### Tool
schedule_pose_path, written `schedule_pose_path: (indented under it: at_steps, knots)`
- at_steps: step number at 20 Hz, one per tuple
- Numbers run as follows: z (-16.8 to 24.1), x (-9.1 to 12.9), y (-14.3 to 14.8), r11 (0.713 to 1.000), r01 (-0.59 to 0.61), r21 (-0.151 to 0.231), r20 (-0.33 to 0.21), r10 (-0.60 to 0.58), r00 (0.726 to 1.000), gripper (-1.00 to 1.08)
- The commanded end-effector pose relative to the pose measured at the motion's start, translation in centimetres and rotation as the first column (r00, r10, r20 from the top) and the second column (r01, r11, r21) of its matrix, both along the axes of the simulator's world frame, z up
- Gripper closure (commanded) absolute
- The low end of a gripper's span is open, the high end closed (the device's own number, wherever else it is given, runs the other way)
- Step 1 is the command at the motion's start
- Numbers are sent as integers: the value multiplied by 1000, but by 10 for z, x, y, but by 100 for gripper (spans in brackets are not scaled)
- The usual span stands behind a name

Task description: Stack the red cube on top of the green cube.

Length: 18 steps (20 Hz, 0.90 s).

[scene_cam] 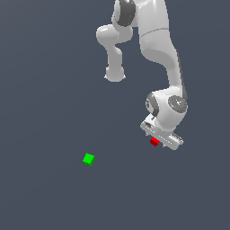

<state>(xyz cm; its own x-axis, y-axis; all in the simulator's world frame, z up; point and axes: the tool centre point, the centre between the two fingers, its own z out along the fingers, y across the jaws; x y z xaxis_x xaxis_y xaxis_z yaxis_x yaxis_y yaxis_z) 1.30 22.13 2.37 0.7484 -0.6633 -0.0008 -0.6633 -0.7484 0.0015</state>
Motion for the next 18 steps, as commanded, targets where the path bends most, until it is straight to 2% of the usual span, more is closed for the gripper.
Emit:
schedule_pose_path:
  at_steps: [1,3,4,18]
  knots:
    - [-4,1,0,1000,0,1,2,0,1000,-92]
    - [-4,2,1,1000,0,1,2,0,1000,-92]
    - [-4,2,1,1000,0,1,2,0,1000,108]
    - [1,1,0,1000,0,1,2,0,1000,108]
